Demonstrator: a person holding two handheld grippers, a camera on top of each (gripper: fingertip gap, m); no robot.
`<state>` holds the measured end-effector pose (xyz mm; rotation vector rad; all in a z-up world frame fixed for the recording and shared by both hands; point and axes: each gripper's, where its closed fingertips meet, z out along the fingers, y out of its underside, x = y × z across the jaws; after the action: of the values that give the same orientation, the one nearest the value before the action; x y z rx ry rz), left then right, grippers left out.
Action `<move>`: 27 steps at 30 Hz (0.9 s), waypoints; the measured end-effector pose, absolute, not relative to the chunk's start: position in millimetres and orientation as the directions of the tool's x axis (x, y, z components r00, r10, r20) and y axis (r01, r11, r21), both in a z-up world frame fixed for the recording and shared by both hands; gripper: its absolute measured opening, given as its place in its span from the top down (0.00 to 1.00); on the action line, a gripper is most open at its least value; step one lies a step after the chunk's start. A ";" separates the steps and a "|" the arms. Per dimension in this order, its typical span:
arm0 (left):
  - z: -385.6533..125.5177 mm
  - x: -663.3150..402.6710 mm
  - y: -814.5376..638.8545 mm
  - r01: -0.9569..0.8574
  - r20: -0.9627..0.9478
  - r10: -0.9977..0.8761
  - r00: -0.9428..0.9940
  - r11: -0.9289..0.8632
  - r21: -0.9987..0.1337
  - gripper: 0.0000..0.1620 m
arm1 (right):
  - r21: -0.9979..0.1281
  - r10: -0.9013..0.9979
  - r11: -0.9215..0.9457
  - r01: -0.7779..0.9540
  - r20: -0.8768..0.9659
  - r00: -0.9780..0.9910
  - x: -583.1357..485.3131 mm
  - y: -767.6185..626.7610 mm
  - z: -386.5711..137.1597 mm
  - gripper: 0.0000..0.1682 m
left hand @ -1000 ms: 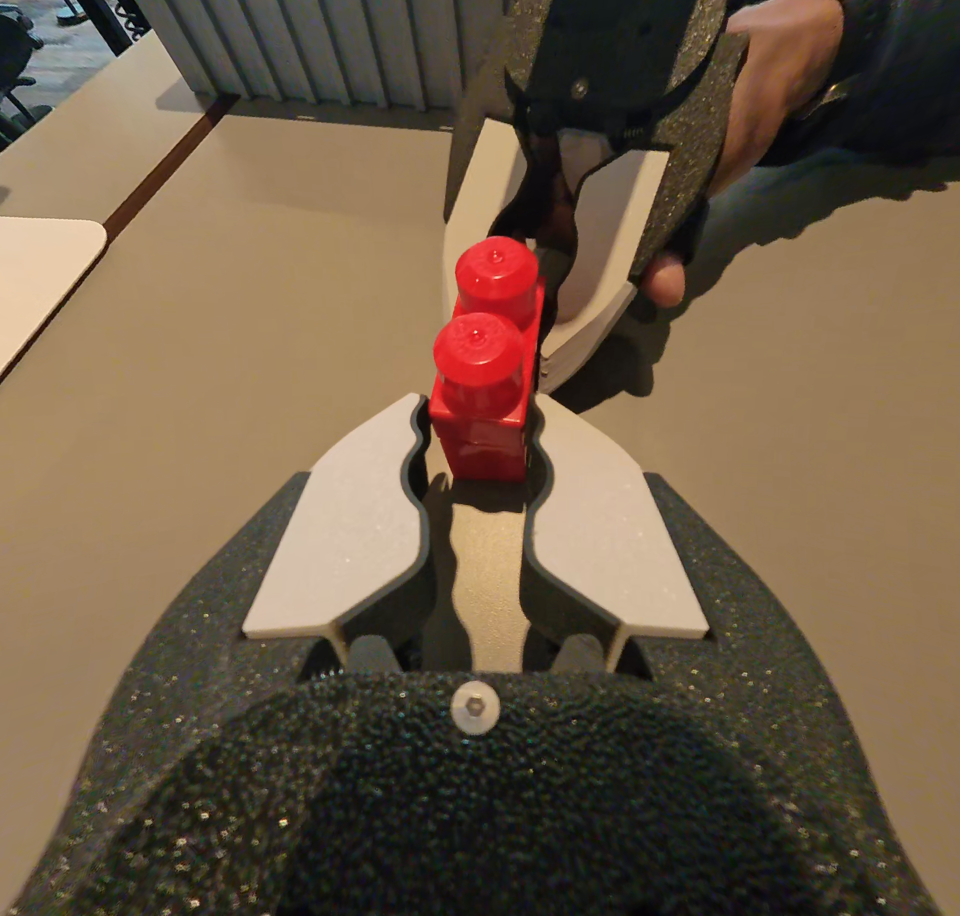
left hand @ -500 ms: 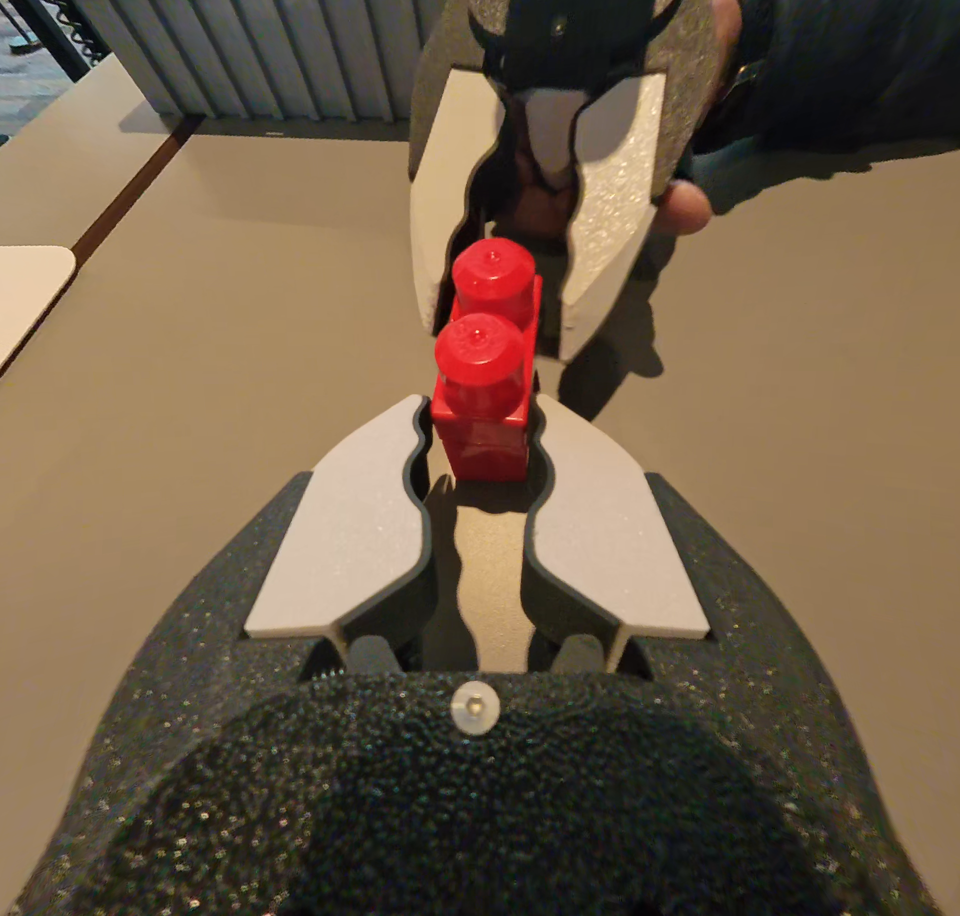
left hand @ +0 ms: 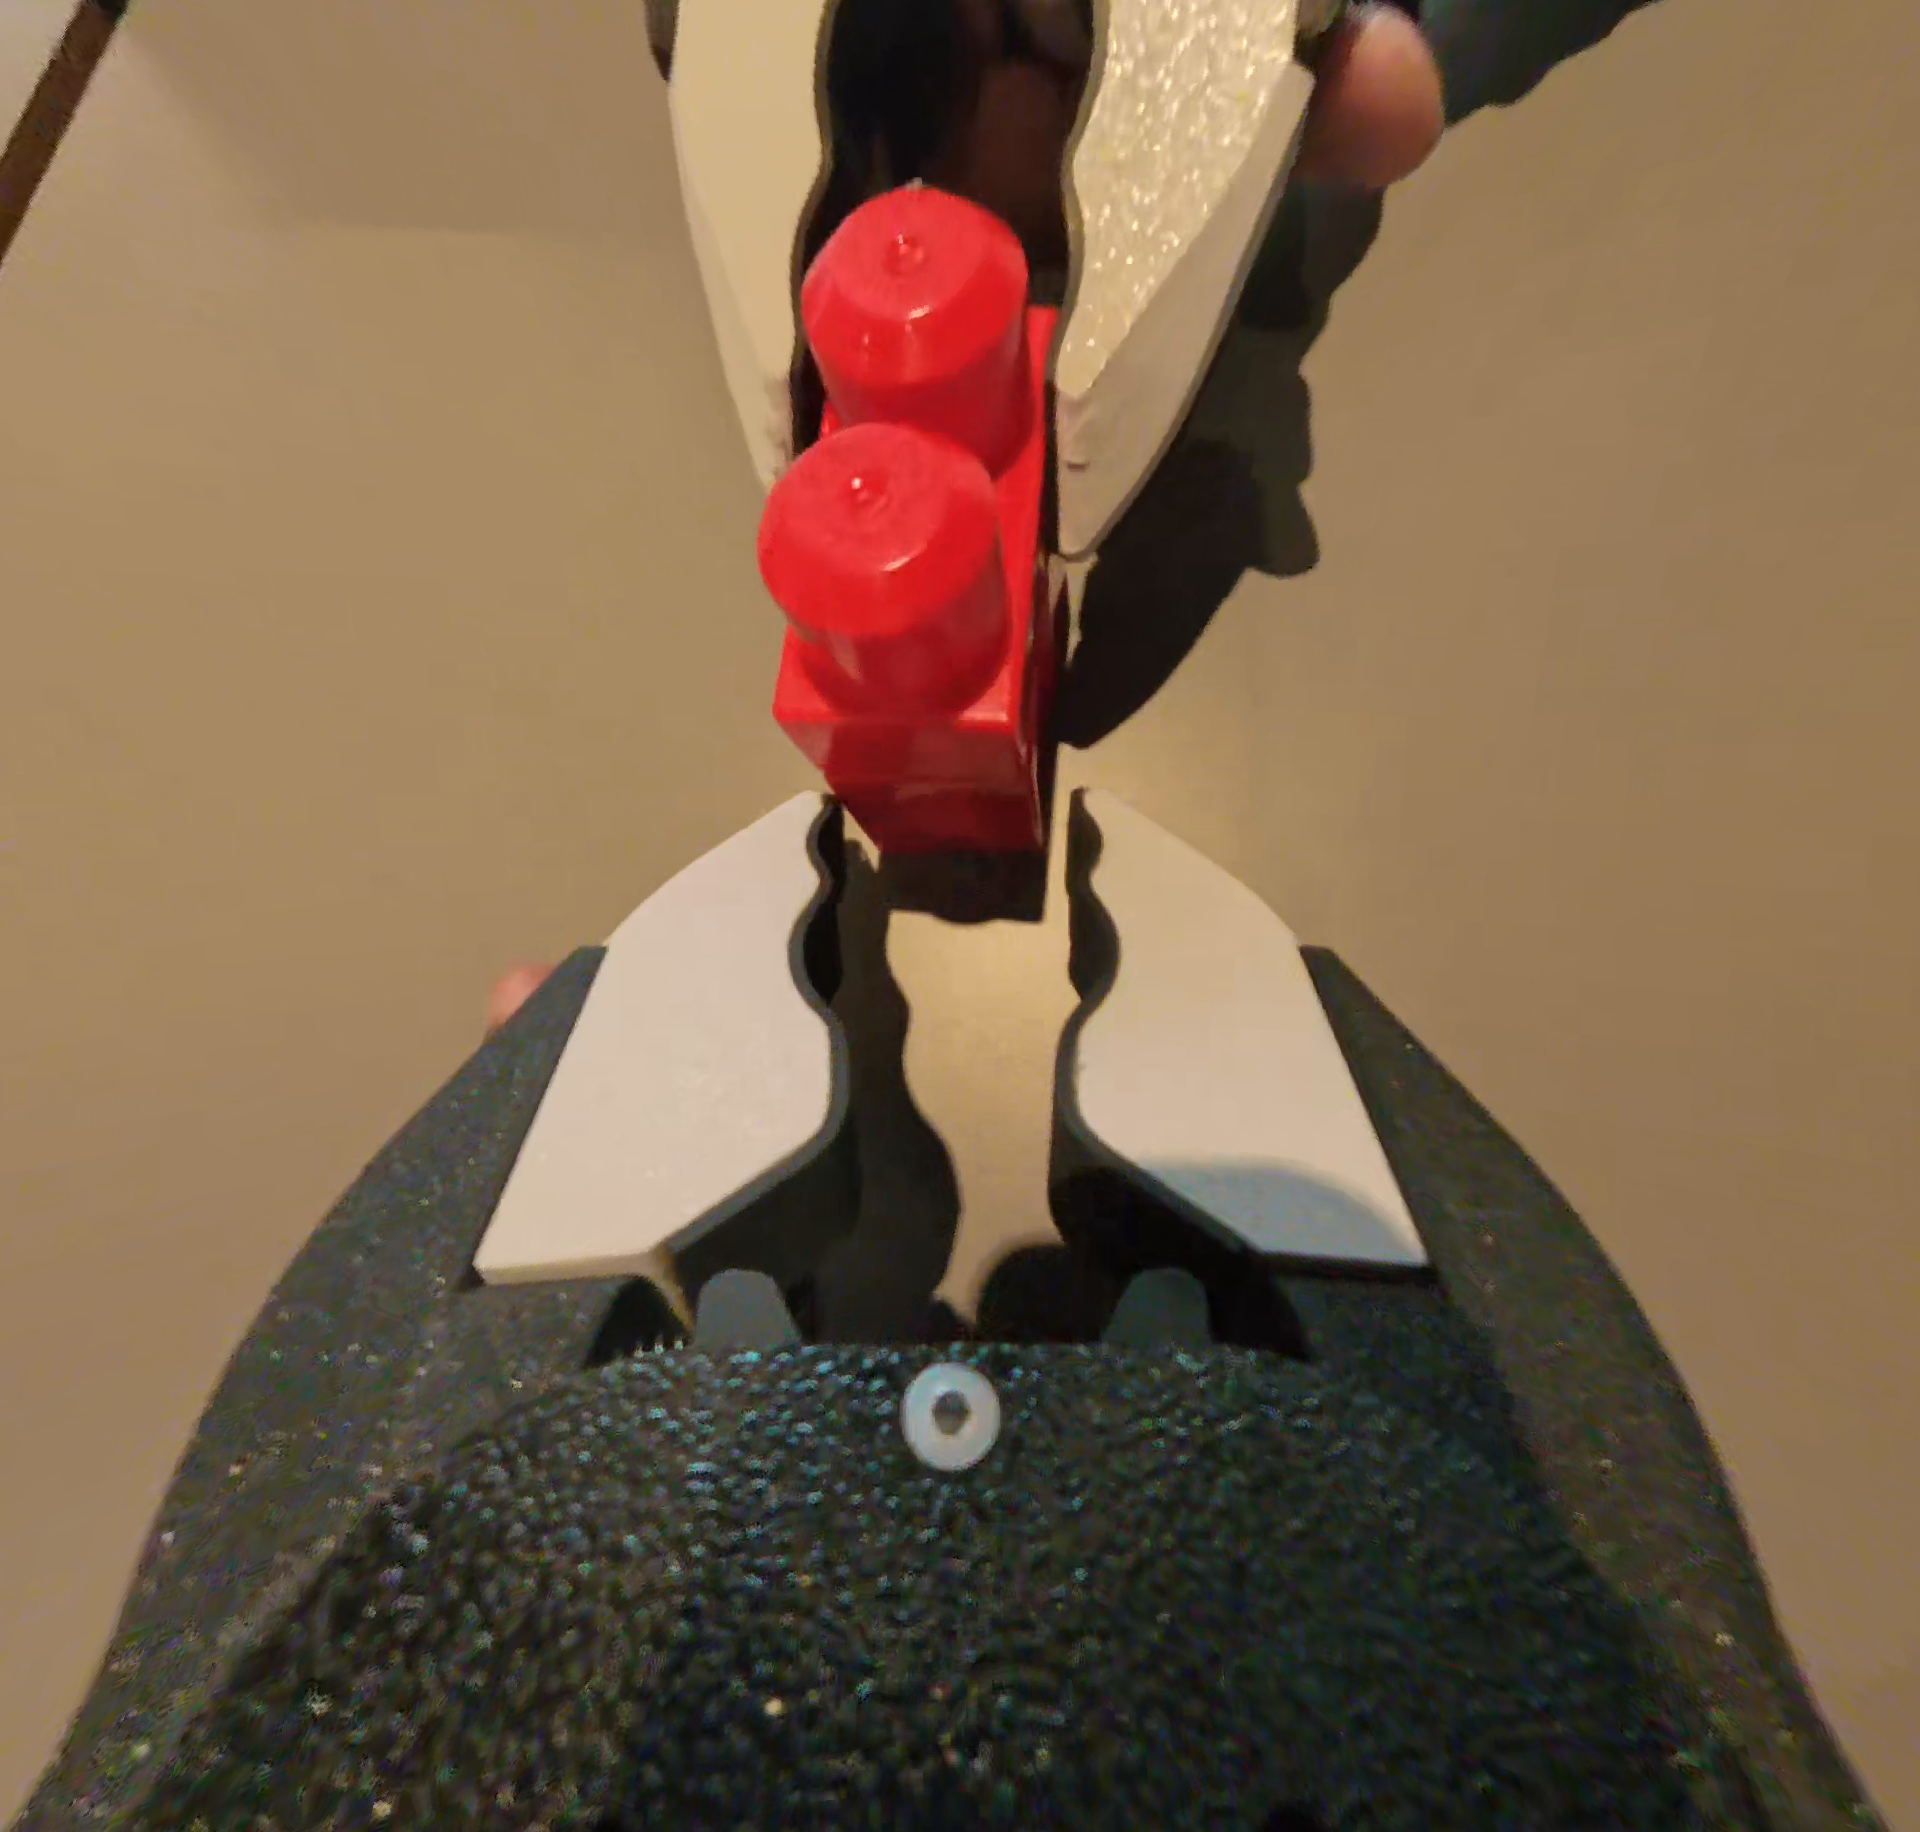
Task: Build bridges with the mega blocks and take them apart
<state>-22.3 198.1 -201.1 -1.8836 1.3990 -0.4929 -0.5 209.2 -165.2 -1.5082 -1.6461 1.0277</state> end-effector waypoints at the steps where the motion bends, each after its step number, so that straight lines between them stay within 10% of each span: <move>1: -202.5 -21.7 200.4 -0.667 -0.128 -0.931 0.342 -0.144 -0.731 0.77 | -0.884 0.994 0.023 0.466 -0.032 -0.109 -0.4 209.0 -165.3 0.78; 27: -203.6 -20.3 202.3 -0.690 -0.077 -0.951 0.299 -0.160 -0.706 0.79 | -0.871 0.987 0.055 0.489 -0.026 -0.156 0.4 207.1 -166.8 0.78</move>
<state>-20.3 202.3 -203.6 -1.9234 1.4598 -0.5171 0.4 207.1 -166.8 -1.4877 -1.7156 1.0269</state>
